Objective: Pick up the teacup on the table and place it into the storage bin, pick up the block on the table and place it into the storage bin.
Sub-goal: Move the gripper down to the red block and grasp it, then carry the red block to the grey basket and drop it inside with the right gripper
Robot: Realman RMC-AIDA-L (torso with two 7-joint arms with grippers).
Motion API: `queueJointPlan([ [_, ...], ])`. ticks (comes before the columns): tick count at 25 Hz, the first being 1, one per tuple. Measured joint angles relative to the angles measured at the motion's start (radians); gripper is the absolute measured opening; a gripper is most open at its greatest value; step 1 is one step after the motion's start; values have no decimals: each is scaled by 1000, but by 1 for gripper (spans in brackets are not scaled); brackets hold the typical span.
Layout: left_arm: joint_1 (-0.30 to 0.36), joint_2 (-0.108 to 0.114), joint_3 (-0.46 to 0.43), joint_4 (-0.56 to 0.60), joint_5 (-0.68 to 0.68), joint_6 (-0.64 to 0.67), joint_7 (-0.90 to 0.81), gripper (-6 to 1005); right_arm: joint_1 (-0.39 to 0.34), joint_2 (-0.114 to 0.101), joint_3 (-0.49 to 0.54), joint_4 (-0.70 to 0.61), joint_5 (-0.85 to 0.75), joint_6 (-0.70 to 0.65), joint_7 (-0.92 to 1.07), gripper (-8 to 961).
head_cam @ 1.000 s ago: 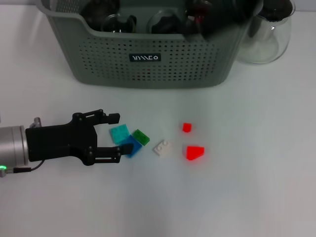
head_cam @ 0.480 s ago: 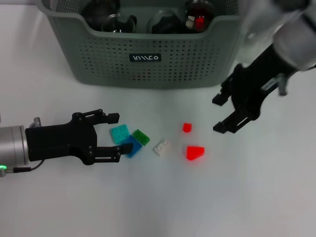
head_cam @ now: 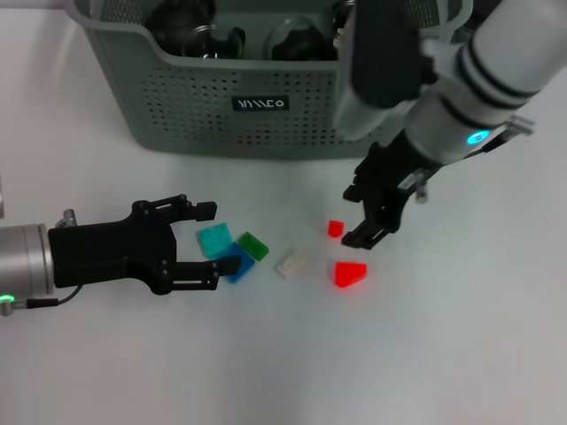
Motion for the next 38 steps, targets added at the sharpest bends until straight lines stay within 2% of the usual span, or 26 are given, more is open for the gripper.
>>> queueJointPlan([
  [7,-1,0,0,0,0,-1,0,857,8,1,-161,62,52,161,56,643],
  [16,2,0,0,0,0,-5,1,857,8,3,-231,100,90,244,79,568],
  [21,5,-1,0,0,0,-12,2,857,12,4,-245,121,95,271,83,489],
  [32,6,-3,2,0,0,-12,2,857,18,0,-241,126,95,264,97,379],
  [37,7,-2,2,0,0,-7,2,857,8,-7,-201,49,105,191,94,195],
  [38,7,-2,2,1,0,-6,2,857,6,-8,-176,19,105,159,92,188],
])
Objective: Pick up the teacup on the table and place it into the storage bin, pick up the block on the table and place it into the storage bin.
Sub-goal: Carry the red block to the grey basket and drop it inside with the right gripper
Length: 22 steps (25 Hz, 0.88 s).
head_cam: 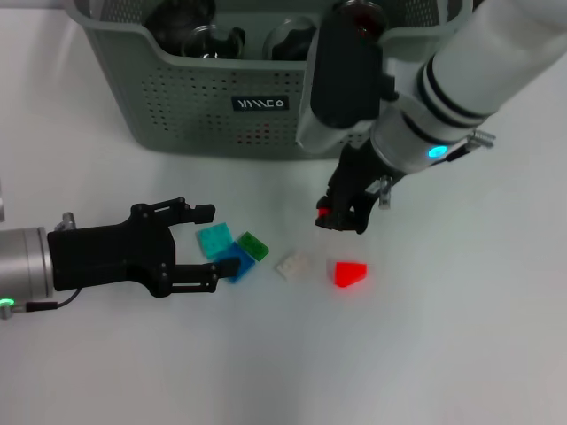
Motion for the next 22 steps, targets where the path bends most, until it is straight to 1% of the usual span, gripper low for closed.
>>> queueJointPlan([
  [2,0,0,0,2,0,2,0,857,-3,-2,66,-65,-1,-73,-4,175],
  [5,0,1,0,3,0,3,0,856,-3,-7,220,-190,-2,-211,-8,173],
  [7,0,2,0,4,0,2,0,856,12,-10,320,-260,-1,-280,-5,171],
  [11,0,2,0,5,0,2,0,856,59,-13,487,-347,1,-371,17,168],
  [14,-1,2,0,5,0,4,0,856,103,-19,604,-384,3,-389,43,163],
  [17,-3,2,0,5,0,5,0,856,136,-35,694,-387,-1,-366,68,155],
  [20,-3,2,0,5,0,8,0,856,140,-51,716,-380,-23,-298,100,148],
  [22,-3,2,0,6,0,9,0,856,135,-55,716,-364,-53,-245,114,142],
])
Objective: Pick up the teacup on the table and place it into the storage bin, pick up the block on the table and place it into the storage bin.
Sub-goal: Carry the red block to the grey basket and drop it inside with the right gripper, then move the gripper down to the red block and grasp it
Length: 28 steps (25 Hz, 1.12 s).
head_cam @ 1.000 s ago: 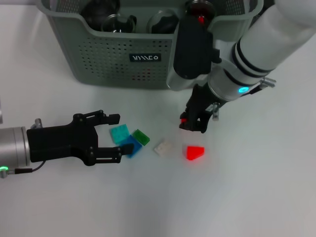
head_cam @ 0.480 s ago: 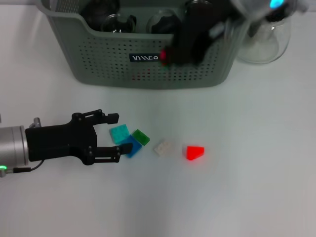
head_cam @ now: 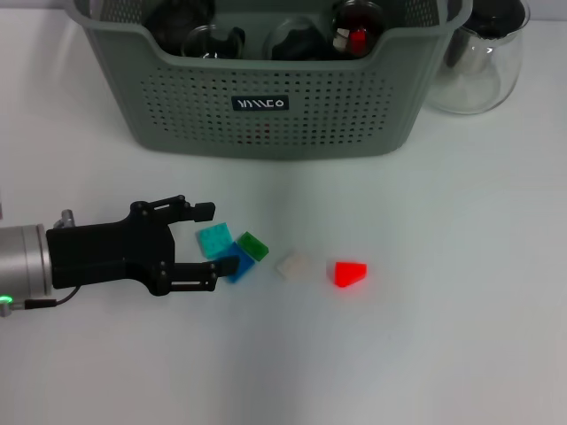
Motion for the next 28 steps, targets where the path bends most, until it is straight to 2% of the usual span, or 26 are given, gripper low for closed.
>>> queueJointPlan([
  [7,-4,0,0,1,0,1,-2,856,2,4,-7,141,-148,191,8,102],
  [10,-5,0,0,1,0,1,-4,856,10,11,-31,198,-213,283,15,30],
  [16,-6,0,0,1,0,1,-6,856,31,31,-90,265,-314,399,45,49],
  [22,-3,0,0,-1,0,1,-7,856,24,36,-99,193,-261,368,34,82],
  [28,1,0,-2,0,0,1,-8,856,-36,30,-93,14,-89,175,-20,184],
])
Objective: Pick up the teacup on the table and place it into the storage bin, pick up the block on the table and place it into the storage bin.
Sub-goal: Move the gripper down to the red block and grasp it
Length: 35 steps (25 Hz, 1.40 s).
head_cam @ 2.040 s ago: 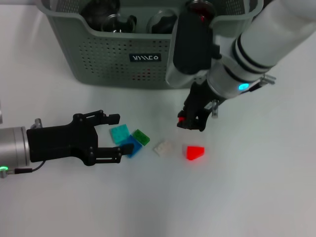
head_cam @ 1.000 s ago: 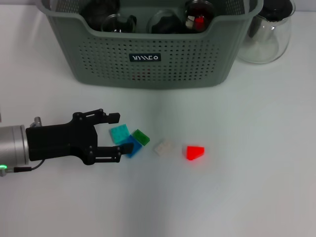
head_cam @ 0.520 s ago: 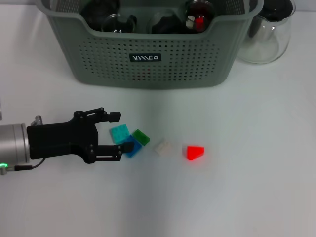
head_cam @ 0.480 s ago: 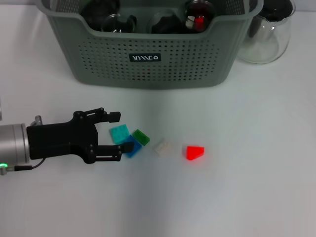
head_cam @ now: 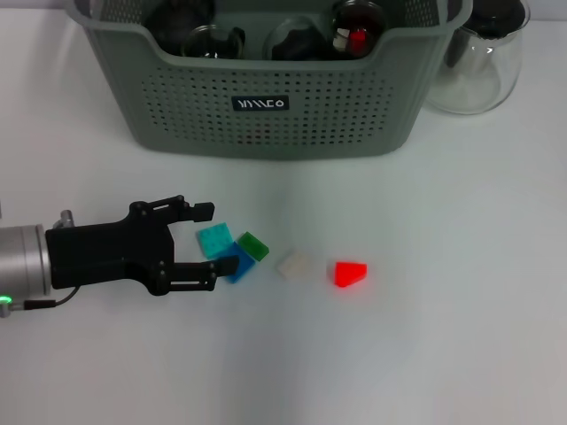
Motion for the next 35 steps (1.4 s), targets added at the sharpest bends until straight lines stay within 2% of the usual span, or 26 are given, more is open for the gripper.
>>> queueJointPlan([
  [4,1,0,-4,0,0,0,0,856,-68,-17,5,-105,167,-197,-68,252],
  [9,2,0,-6,0,0,5,4,856,-130,-36,4,-143,263,-419,-135,500],
  [12,2,0,-6,0,0,6,5,856,-151,-34,-12,-128,245,-517,-178,658],
  [15,1,0,-5,0,0,8,6,856,-167,-20,-46,-106,194,-577,-205,653],
  [21,0,0,-5,0,0,9,6,856,-162,22,-162,-10,58,-562,-207,650],
  [29,1,-2,-5,-4,0,8,6,856,-120,27,-412,160,45,-361,-122,654],
  [35,2,-3,-5,-6,0,7,6,856,-99,34,-586,227,48,-208,-47,663],
])
